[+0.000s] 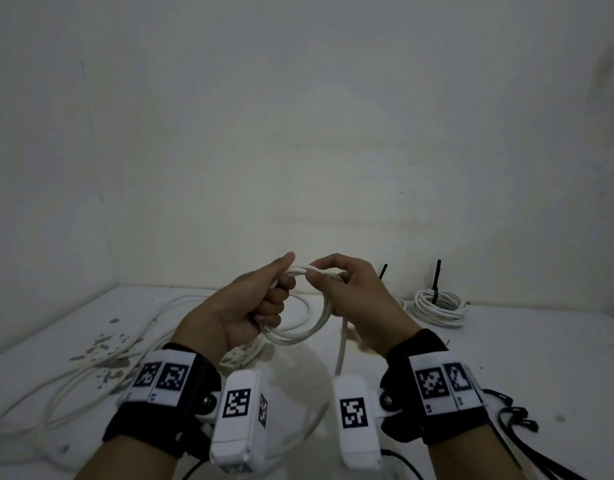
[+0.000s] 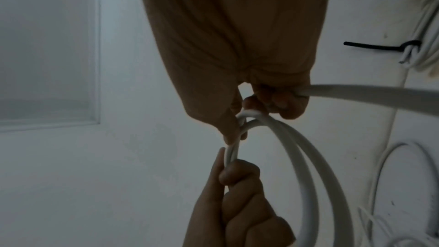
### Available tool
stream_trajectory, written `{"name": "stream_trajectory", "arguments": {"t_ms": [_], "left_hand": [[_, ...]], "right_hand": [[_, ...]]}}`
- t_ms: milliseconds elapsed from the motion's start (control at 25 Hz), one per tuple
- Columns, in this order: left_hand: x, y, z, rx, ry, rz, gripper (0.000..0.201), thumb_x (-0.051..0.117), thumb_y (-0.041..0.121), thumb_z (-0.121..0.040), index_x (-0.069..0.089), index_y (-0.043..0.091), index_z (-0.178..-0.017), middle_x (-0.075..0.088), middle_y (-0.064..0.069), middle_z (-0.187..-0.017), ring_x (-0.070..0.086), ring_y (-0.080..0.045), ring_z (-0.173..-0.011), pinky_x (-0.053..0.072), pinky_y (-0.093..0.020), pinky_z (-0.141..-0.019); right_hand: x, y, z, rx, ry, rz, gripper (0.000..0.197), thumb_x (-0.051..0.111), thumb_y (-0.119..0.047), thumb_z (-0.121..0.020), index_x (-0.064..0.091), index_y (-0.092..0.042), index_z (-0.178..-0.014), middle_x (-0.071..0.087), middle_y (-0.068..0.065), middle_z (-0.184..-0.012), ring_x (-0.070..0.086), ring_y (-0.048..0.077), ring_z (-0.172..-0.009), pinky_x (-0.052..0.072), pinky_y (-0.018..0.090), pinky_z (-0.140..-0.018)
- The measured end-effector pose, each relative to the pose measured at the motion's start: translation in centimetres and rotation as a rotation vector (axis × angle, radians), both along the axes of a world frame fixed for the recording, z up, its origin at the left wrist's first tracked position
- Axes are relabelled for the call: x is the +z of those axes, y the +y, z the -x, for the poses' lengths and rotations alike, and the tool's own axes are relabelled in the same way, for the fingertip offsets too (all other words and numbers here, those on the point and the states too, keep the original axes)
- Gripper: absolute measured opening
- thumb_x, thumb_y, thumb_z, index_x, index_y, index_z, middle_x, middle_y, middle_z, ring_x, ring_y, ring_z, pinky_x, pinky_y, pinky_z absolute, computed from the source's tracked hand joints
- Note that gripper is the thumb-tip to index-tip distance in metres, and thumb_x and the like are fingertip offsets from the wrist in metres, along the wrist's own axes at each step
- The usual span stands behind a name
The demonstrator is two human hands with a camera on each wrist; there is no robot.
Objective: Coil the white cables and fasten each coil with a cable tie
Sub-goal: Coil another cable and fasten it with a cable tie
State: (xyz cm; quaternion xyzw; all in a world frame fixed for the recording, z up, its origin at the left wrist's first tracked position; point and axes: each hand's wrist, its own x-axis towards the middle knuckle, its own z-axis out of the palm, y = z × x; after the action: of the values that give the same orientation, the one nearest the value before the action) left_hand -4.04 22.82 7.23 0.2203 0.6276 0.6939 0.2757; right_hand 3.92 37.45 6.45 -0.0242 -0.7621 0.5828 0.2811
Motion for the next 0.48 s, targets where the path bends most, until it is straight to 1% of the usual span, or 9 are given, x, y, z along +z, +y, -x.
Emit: {"name": "stream_trajectory", "arguments": {"t_ms": [80, 160, 240, 280, 360, 440, 480], "left_hand": [[0.03, 0.04, -0.09, 0.013, 0.017, 0.025, 0.045, 0.055, 0.051, -0.093, 0.043, 0.021, -0.063, 0.016, 0.008, -0.051, 0.011, -0.006, -0.037, 0.011, -0.019, -0.038], [0.03, 0.07, -0.19, 0.01, 0.031, 0.05, 0.044, 0.054, 0.051, -0.094, 0.044, 0.02, -0.063, 0.017, 0.008, -0.052, 0.011, -0.006, -0.037, 0.011, -0.019, -0.038], [-0.11, 0.11, -0.22, -0.002, 0.046, 0.067, 0.045, 0.053, 0.051, -0.095, 0.045, 0.02, -0.063, 0.017, 0.008, -0.052, 0.01, -0.006, -0.038, 0.011, -0.019, -0.038], [-0.15, 0.18, -0.22, -0.003, 0.055, 0.072, 0.045, 0.052, 0.051, -0.095, 0.044, 0.02, -0.063, 0.017, 0.007, -0.052, 0.01, -0.006, -0.038, 0.011, -0.019, -0.038], [-0.3, 0.3, -0.15, 0.017, 0.068, 0.066, 0.046, 0.051, 0.052, -0.095, 0.043, 0.02, -0.063, 0.017, 0.007, -0.051, 0.01, -0.006, -0.038, 0.011, -0.02, -0.038], [-0.29, 0.33, 0.1, 0.052, 0.07, 0.027, 0.045, 0.052, 0.051, -0.095, 0.044, 0.019, -0.064, 0.019, 0.007, -0.05, 0.012, -0.007, -0.037, 0.012, -0.019, -0.037], [-0.23, 0.31, 0.28, 0.067, 0.055, -0.013, 0.044, 0.053, 0.05, -0.095, 0.045, 0.018, -0.065, 0.02, 0.008, -0.05, 0.012, -0.006, -0.037, 0.013, -0.019, -0.036]], "right_hand": [[0.21, 0.03, 0.0, -0.006, 0.003, 0.035, 0.003, 0.073, -0.016, -0.089, 0.072, -0.013, -0.087, 0.051, 0.009, -0.07, 0.042, 0.015, -0.062, 0.037, 0.02, -0.053], [0.23, 0.27, 0.06, -0.035, 0.017, 0.05, 0.004, 0.075, -0.014, -0.087, 0.072, -0.014, -0.085, 0.054, 0.011, -0.076, 0.047, 0.018, -0.069, 0.041, 0.025, -0.06], [0.15, 0.5, 0.09, -0.046, 0.026, 0.055, 0.004, 0.077, -0.012, -0.085, 0.073, -0.013, -0.085, 0.056, 0.012, -0.078, 0.049, 0.02, -0.073, 0.042, 0.031, -0.067], [0.19, 0.59, 0.05, -0.045, 0.023, 0.043, 0.004, 0.077, -0.013, -0.085, 0.073, -0.013, -0.085, 0.056, 0.013, -0.078, 0.048, 0.02, -0.072, 0.041, 0.032, -0.067], [0.24, 0.83, -0.17, -0.033, -0.009, -0.011, 0.006, 0.076, -0.017, -0.087, 0.073, -0.013, -0.089, 0.054, 0.011, -0.073, 0.045, 0.018, -0.066, 0.039, 0.028, -0.061], [0.19, 0.94, -0.57, 0.004, -0.076, -0.082, 0.009, 0.073, -0.02, -0.089, 0.071, -0.015, -0.097, 0.05, 0.003, -0.064, 0.041, 0.011, -0.056, 0.037, 0.024, -0.055], [0.15, 0.79, -0.81, 0.03, -0.117, -0.124, 0.011, 0.071, -0.019, -0.091, 0.069, -0.019, -0.102, 0.047, -0.001, -0.061, 0.04, 0.009, -0.053, 0.038, 0.025, -0.053]]}}
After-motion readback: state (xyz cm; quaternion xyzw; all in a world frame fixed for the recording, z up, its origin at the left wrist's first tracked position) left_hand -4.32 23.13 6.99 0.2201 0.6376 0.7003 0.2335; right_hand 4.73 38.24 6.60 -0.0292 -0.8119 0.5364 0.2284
